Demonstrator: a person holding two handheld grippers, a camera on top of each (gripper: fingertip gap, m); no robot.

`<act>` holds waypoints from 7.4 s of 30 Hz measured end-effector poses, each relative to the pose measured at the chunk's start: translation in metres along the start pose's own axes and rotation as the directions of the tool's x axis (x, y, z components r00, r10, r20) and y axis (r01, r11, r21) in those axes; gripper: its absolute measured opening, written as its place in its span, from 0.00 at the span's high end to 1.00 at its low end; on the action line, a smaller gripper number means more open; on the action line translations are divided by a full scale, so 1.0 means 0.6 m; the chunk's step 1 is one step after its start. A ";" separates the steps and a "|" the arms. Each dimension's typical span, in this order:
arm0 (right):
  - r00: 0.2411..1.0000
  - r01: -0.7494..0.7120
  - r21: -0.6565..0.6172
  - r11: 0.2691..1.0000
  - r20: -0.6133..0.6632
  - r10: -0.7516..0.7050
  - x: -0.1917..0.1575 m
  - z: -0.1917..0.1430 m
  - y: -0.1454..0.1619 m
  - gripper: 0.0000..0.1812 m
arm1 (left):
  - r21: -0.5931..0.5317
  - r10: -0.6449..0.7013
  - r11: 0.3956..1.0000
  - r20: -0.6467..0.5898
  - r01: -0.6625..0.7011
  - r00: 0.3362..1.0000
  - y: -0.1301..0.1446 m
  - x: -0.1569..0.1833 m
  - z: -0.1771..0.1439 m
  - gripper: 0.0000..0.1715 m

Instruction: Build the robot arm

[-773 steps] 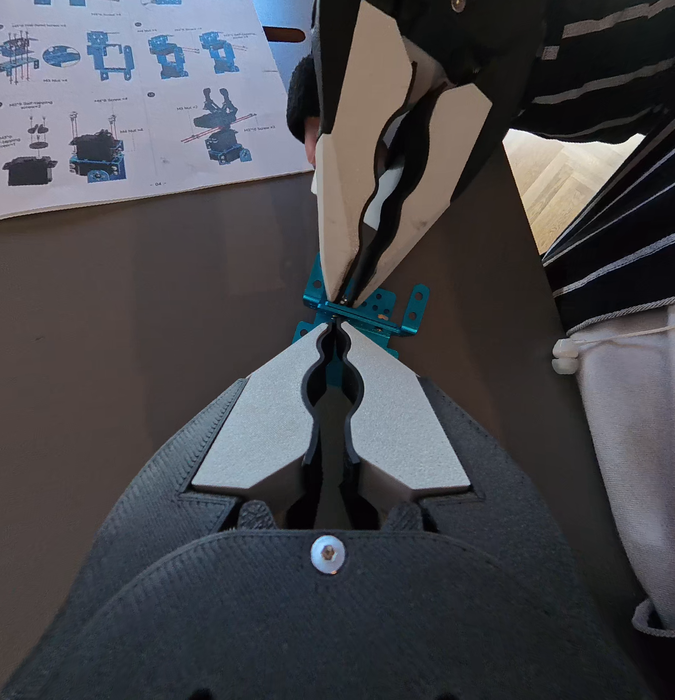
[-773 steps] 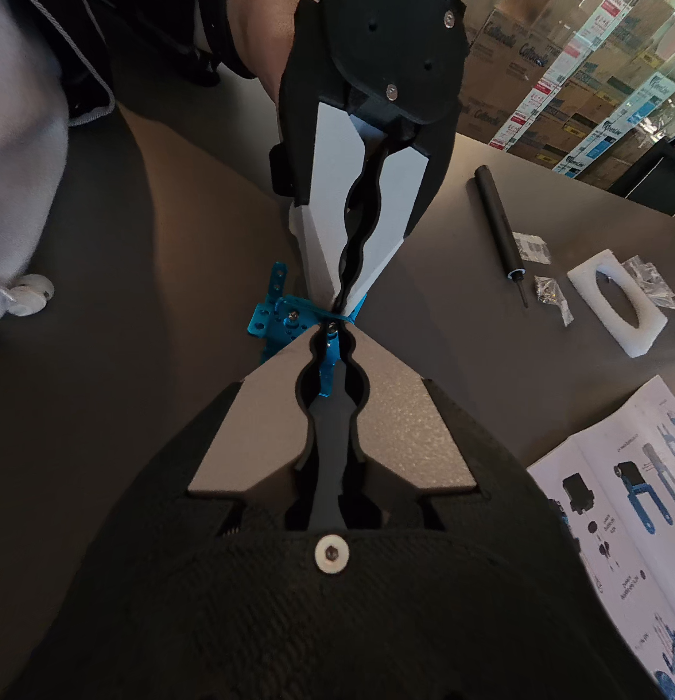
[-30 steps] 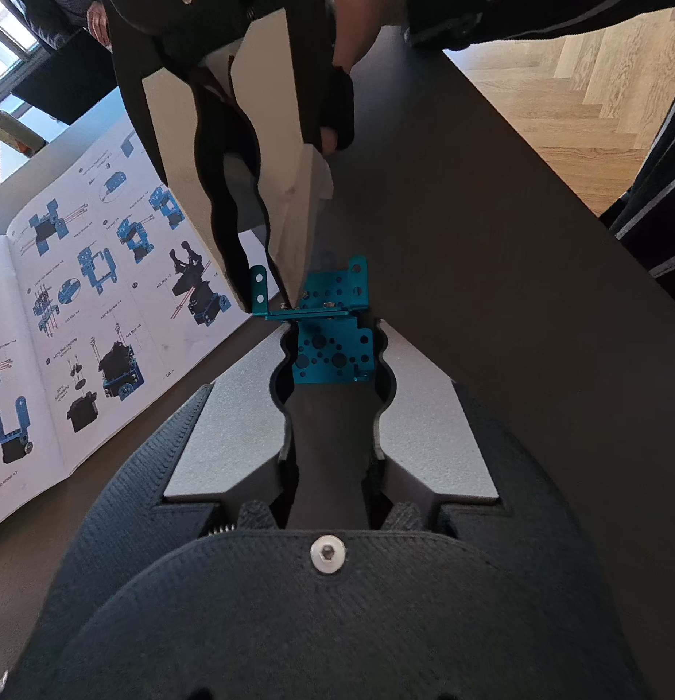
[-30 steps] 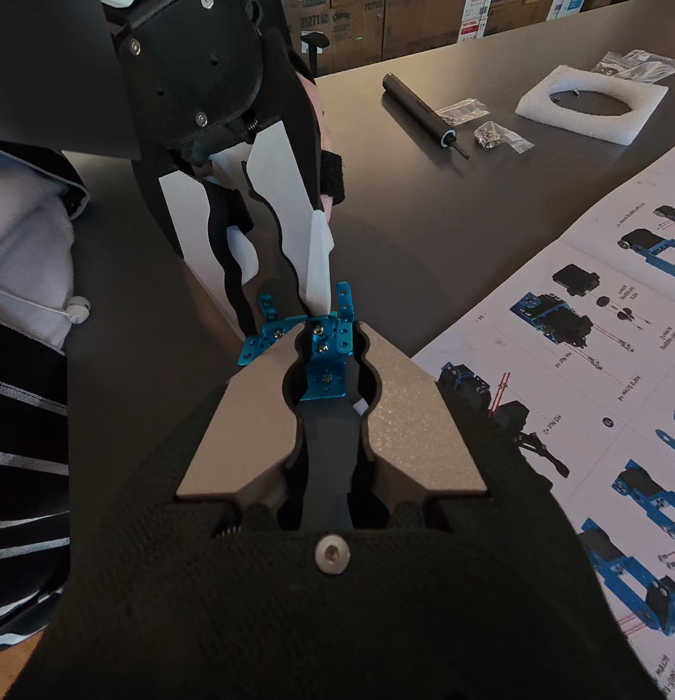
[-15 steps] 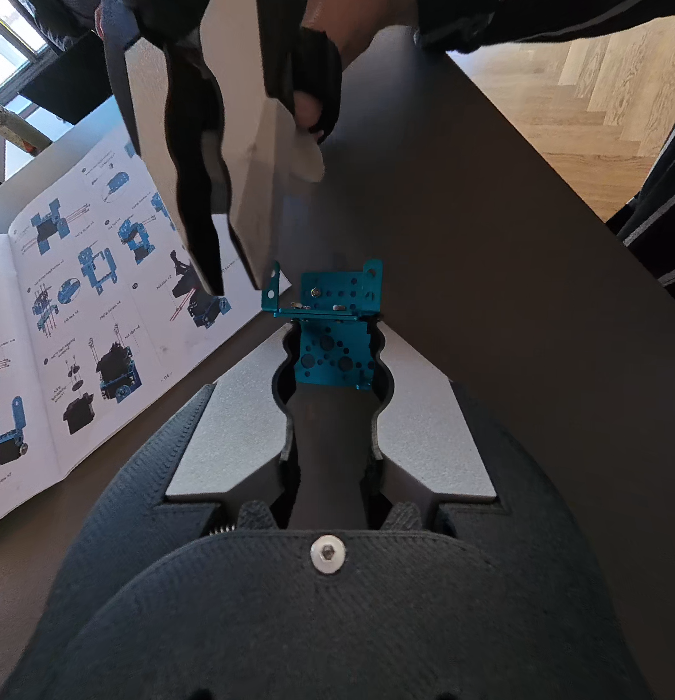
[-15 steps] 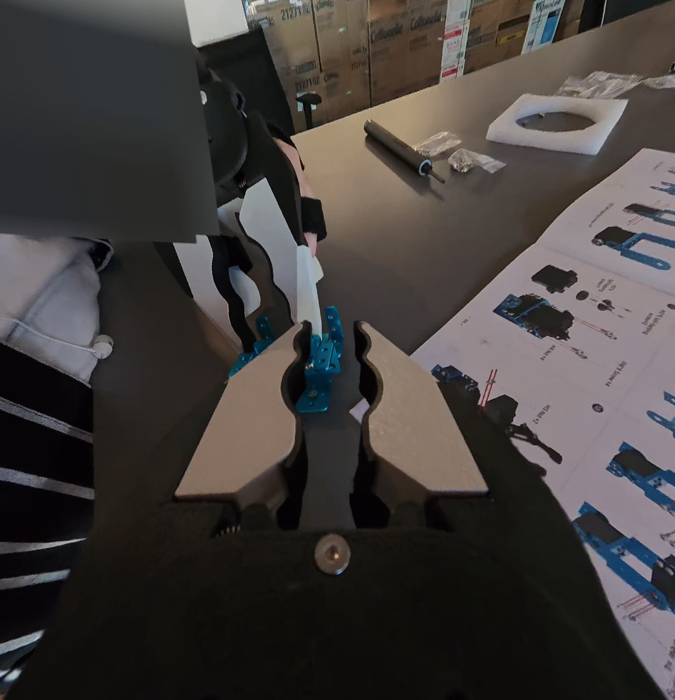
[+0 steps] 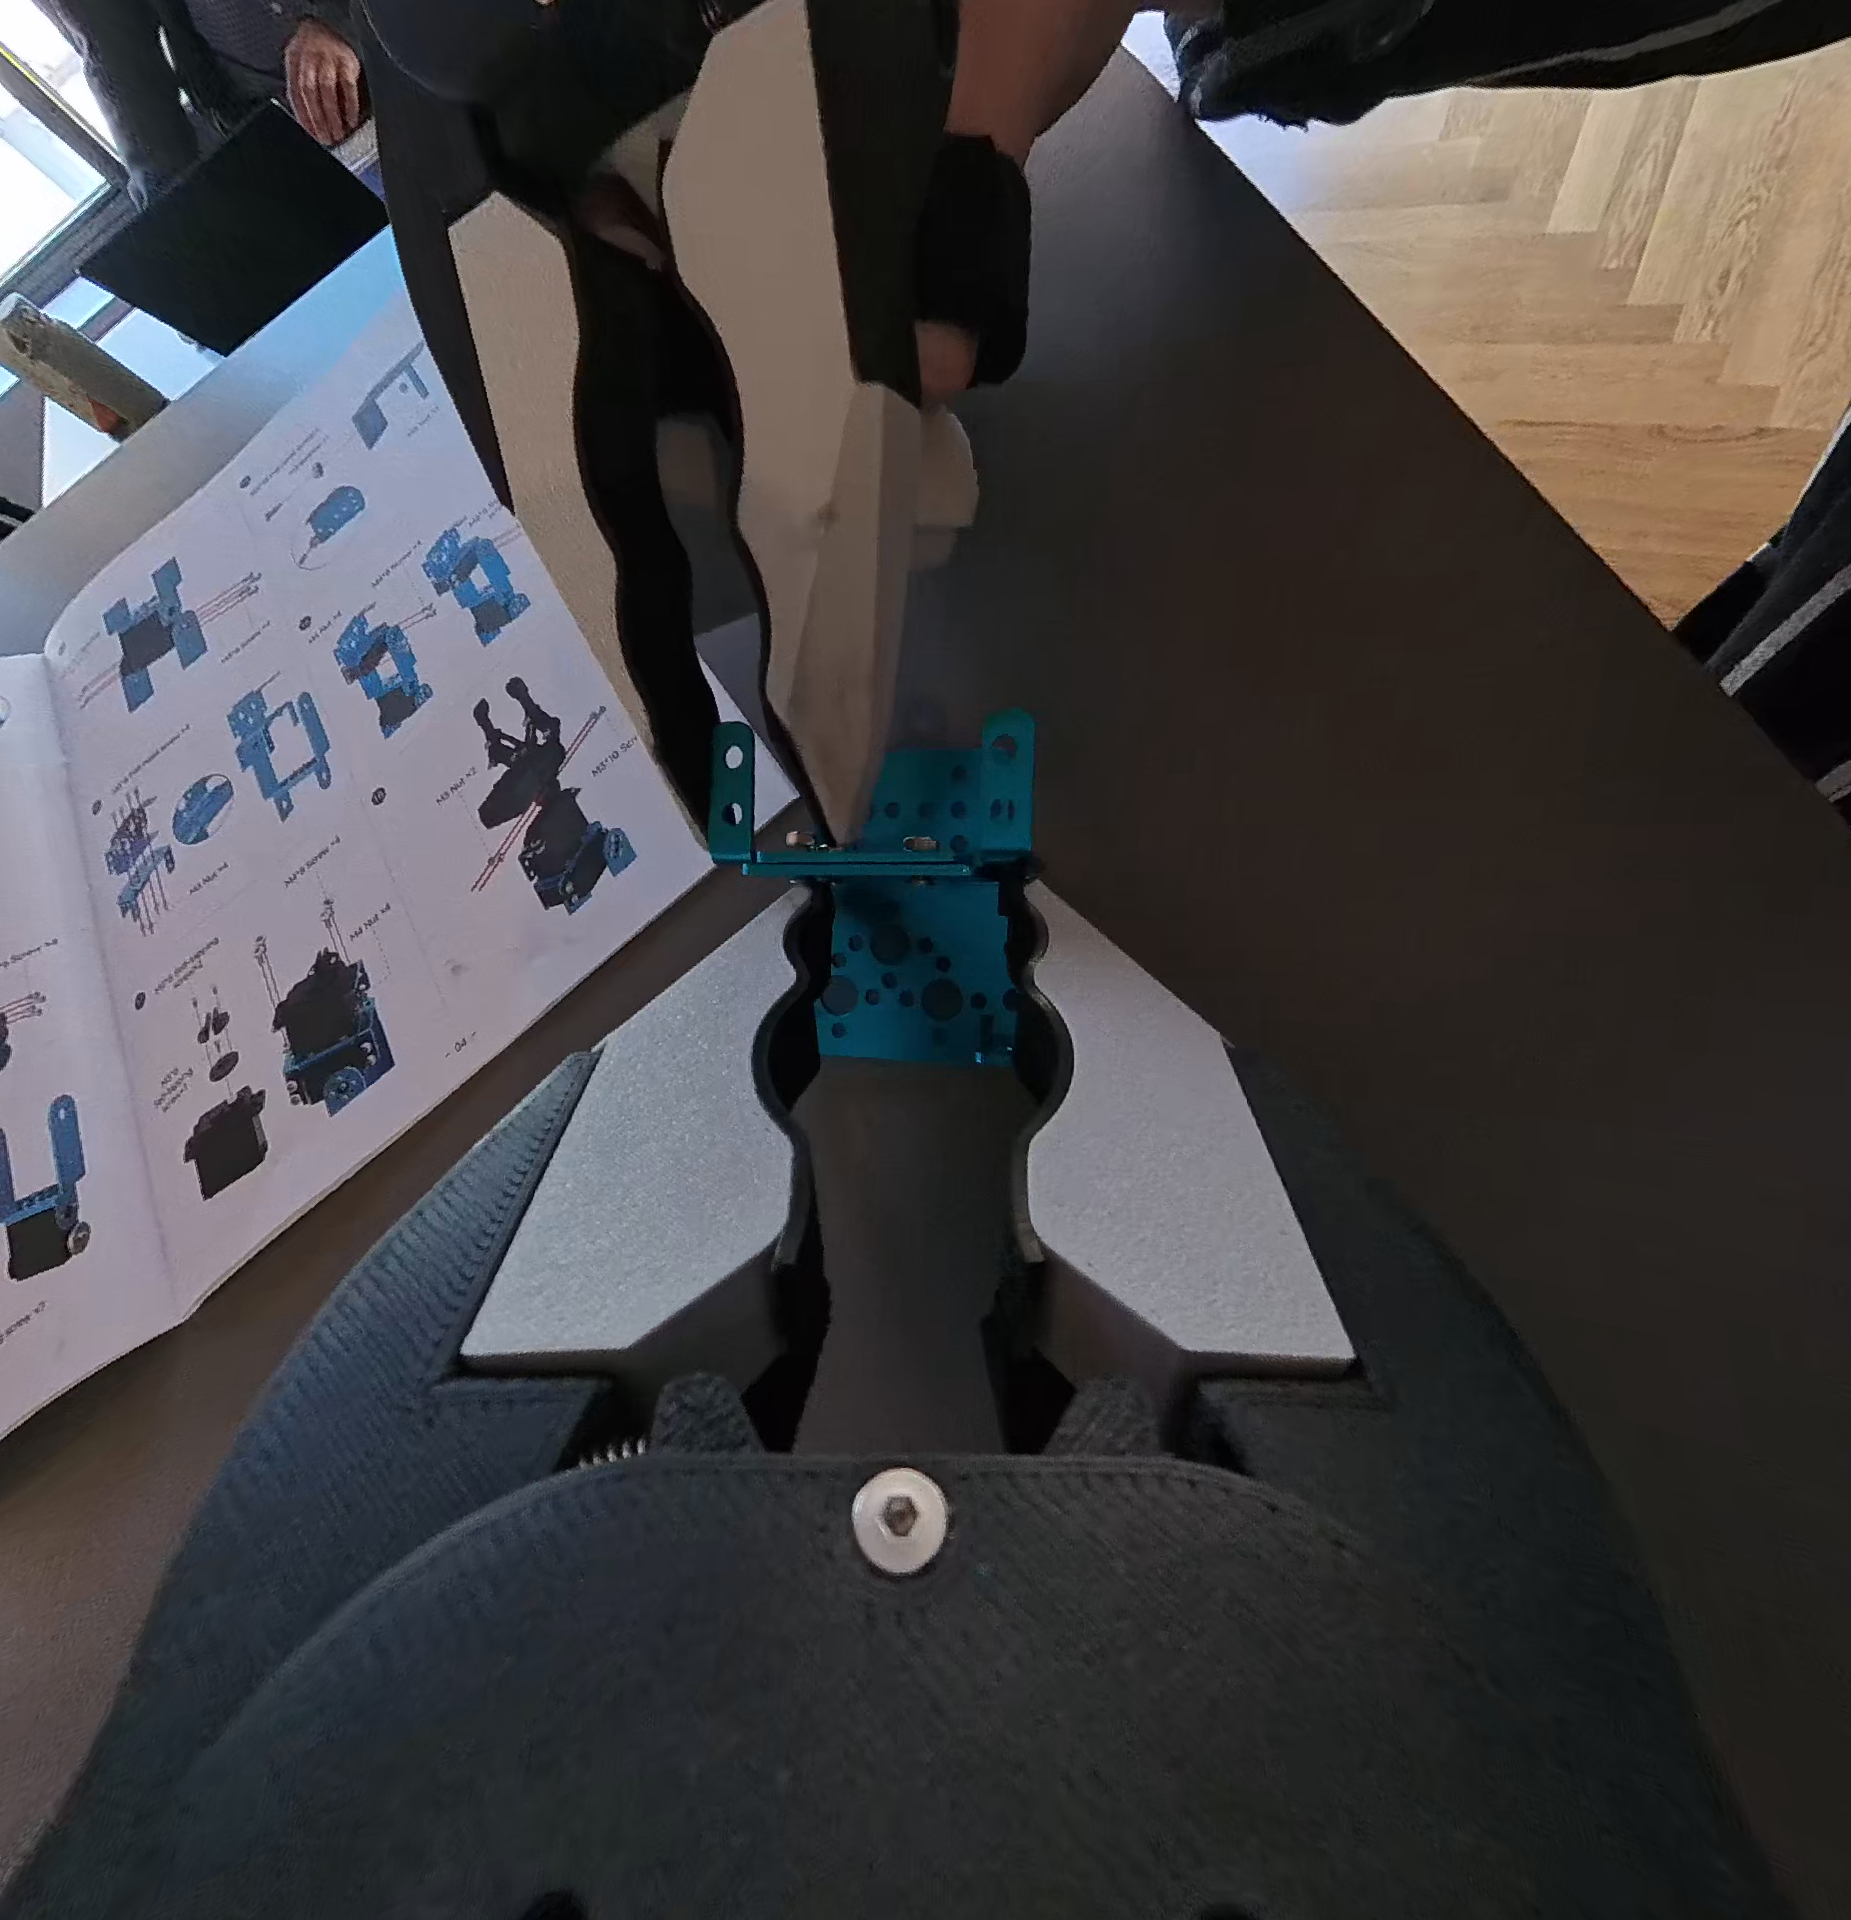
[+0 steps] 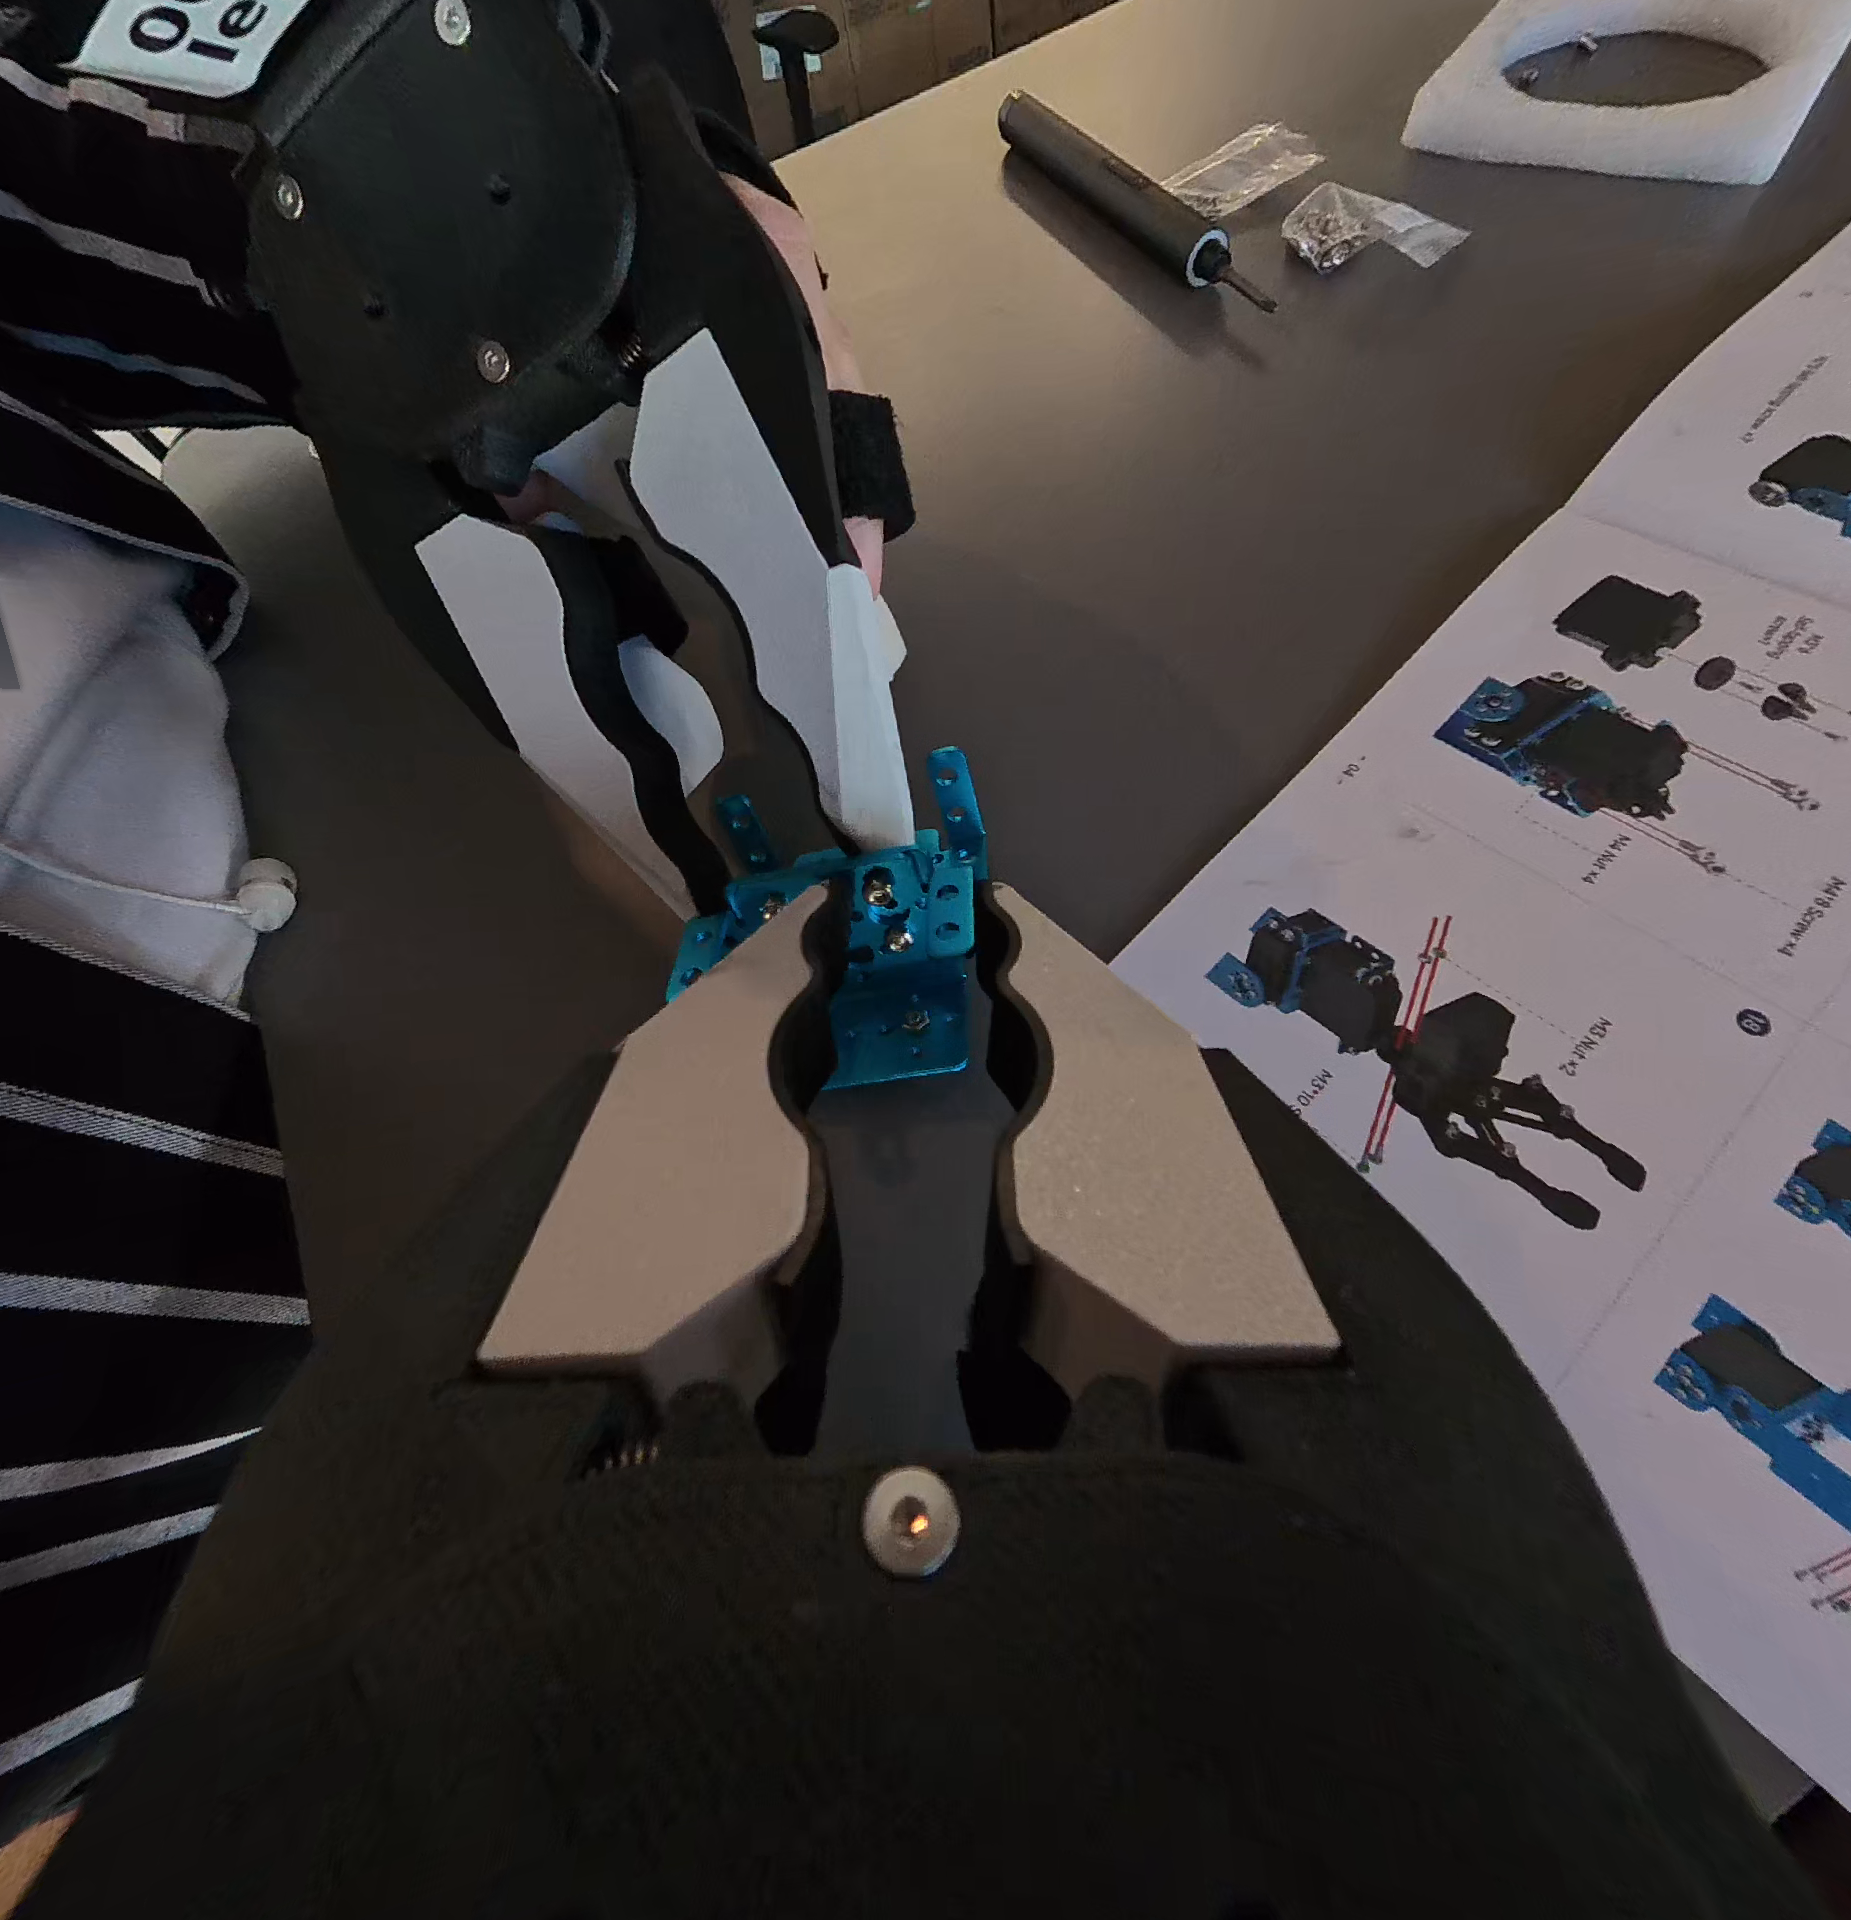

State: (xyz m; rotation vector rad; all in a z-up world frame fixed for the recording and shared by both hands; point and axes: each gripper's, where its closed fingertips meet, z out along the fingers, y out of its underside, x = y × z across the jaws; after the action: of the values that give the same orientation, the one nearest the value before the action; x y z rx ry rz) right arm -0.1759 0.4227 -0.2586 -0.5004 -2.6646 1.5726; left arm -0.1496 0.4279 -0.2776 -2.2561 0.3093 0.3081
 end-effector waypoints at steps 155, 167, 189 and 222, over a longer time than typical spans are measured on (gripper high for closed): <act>0.992 -0.126 0.077 0.989 0.035 0.124 0.009 -0.021 -0.002 0.96 | 0.005 0.001 1.000 0.007 -0.001 1.000 -0.014 -0.010 0.018 0.80; 0.994 -0.104 0.076 0.992 0.044 0.101 0.004 -0.020 -0.002 0.89 | -0.005 0.008 1.000 0.019 -0.008 1.000 -0.011 -0.011 0.018 0.81; 0.996 -0.089 0.056 0.994 0.026 0.088 0.004 -0.020 -0.003 0.90 | -0.002 0.008 1.000 0.021 -0.008 1.000 -0.013 -0.010 0.017 0.82; 0.998 -0.063 0.052 0.997 0.011 0.062 0.006 -0.023 0.004 0.89 | -0.005 0.022 1.000 0.041 -0.022 0.999 -0.018 -0.009 0.017 0.83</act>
State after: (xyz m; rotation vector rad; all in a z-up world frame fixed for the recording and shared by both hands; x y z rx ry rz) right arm -0.1761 0.4369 -0.2544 -0.5815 -2.6317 1.6594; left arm -0.1523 0.4432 -0.2747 -2.2495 0.3122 0.3668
